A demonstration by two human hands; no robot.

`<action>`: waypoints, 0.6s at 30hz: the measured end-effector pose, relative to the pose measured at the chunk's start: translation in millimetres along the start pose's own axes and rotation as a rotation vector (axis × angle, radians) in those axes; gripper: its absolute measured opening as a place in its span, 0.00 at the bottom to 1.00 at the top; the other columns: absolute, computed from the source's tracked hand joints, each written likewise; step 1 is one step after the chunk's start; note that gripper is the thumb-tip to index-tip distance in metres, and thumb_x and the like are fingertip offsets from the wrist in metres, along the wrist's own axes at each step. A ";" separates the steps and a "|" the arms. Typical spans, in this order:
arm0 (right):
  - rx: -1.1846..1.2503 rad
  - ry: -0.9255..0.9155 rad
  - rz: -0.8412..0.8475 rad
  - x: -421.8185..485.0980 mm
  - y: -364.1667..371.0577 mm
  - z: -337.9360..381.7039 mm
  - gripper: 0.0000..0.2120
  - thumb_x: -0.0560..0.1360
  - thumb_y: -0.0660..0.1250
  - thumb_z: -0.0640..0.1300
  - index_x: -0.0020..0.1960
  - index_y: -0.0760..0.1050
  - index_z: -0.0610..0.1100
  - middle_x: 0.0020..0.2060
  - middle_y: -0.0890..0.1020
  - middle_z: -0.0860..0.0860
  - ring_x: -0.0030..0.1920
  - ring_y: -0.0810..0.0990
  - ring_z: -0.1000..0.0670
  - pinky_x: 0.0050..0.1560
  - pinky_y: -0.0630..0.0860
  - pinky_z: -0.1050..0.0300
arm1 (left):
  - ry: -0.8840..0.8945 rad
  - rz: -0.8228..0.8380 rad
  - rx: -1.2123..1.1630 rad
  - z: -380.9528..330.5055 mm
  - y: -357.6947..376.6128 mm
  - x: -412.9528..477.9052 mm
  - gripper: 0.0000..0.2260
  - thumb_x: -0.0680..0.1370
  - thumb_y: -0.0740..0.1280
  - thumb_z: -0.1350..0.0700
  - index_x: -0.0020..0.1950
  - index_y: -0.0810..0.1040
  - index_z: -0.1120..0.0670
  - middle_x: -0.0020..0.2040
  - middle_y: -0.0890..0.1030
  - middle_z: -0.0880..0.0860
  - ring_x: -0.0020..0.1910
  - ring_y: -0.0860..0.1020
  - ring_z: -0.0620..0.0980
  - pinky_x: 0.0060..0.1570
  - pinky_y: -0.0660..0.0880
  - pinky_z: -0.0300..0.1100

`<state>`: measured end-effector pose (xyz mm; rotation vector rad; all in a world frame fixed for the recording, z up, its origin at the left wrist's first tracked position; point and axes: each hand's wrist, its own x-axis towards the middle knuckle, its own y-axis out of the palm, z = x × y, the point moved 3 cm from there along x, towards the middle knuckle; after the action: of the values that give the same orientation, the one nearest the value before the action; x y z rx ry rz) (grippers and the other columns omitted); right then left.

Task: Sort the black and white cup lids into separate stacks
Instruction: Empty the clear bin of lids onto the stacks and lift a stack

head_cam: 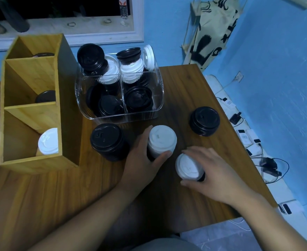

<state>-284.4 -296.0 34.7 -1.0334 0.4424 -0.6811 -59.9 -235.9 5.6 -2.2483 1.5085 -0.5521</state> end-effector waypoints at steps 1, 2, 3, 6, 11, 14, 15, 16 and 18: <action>-0.009 -0.008 -0.002 -1.0 3.5 0.6 0.39 0.69 0.68 0.70 0.76 0.66 0.58 0.72 0.70 0.59 0.71 0.66 0.56 0.68 0.69 0.52 | 0.001 -0.001 -0.004 0.0 0.3 0.2 0.39 0.73 0.72 0.36 0.80 0.62 0.46 0.71 0.67 0.37 0.69 0.63 0.26 0.65 0.57 0.20; -0.007 -0.012 -0.007 -1.4 4.7 1.2 0.38 0.70 0.70 0.67 0.76 0.66 0.57 0.71 0.71 0.59 0.70 0.66 0.56 0.68 0.70 0.51 | 0.004 -0.004 -0.009 0.0 0.2 0.1 0.39 0.73 0.72 0.37 0.80 0.62 0.46 0.71 0.67 0.37 0.69 0.63 0.26 0.65 0.58 0.20; 0.014 -0.010 -0.011 -1.7 4.5 1.2 0.37 0.70 0.72 0.64 0.76 0.67 0.56 0.71 0.72 0.59 0.70 0.66 0.57 0.69 0.70 0.52 | 0.007 -0.006 -0.013 0.5 0.1 -0.3 0.39 0.73 0.73 0.37 0.80 0.62 0.46 0.71 0.67 0.37 0.69 0.63 0.26 0.65 0.58 0.20; 0.105 0.008 -0.026 -3.4 0.7 -0.8 0.36 0.69 0.76 0.62 0.74 0.70 0.57 0.69 0.73 0.61 0.69 0.67 0.61 0.70 0.70 0.56 | 0.008 0.002 -0.007 2.1 -0.6 -1.3 0.40 0.73 0.73 0.38 0.80 0.61 0.46 0.72 0.67 0.38 0.69 0.64 0.29 0.64 0.57 0.20; 0.242 0.101 -0.242 11.9 -27.5 19.9 0.34 0.64 0.71 0.71 0.67 0.73 0.61 0.60 0.75 0.69 0.62 0.72 0.64 0.59 0.68 0.67 | 0.030 0.001 -0.033 -0.2 -0.2 -1.0 0.38 0.73 0.73 0.37 0.78 0.64 0.46 0.73 0.69 0.37 0.71 0.67 0.34 0.67 0.63 0.26; 0.185 0.115 -0.300 41.1 -31.9 43.8 0.33 0.66 0.73 0.69 0.67 0.74 0.58 0.60 0.76 0.65 0.60 0.71 0.63 0.57 0.66 0.69 | 0.046 0.003 -0.051 -1.6 -0.6 -1.5 0.34 0.74 0.75 0.39 0.76 0.67 0.47 0.70 0.74 0.40 0.69 0.73 0.38 0.65 0.70 0.31; 0.157 0.117 -0.292 51.4 -30.0 51.2 0.32 0.67 0.74 0.68 0.67 0.73 0.58 0.61 0.76 0.64 0.60 0.71 0.61 0.57 0.67 0.67 | 0.045 0.002 -0.051 -1.5 -0.8 -1.7 0.34 0.74 0.75 0.40 0.76 0.68 0.46 0.69 0.74 0.40 0.68 0.73 0.37 0.64 0.69 0.29; 0.128 0.117 -0.273 60.6 -27.4 58.0 0.32 0.67 0.73 0.68 0.67 0.73 0.58 0.62 0.76 0.62 0.61 0.71 0.59 0.57 0.68 0.63 | 0.040 0.001 -0.051 -1.2 -0.6 -1.7 0.34 0.73 0.75 0.40 0.76 0.68 0.46 0.69 0.74 0.40 0.67 0.72 0.35 0.63 0.68 0.26; 0.067 0.130 -0.213 74.2 -22.0 67.9 0.33 0.69 0.71 0.69 0.70 0.71 0.59 0.65 0.76 0.59 0.64 0.71 0.54 0.58 0.66 0.59 | 0.029 0.001 -0.051 1.2 0.6 -1.4 0.34 0.73 0.77 0.43 0.76 0.68 0.46 0.69 0.75 0.40 0.67 0.71 0.32 0.62 0.66 0.23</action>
<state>-195.3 -312.5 83.5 -0.9843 0.4224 -0.9515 -60.3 -234.6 4.1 -2.2866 1.5545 -0.5544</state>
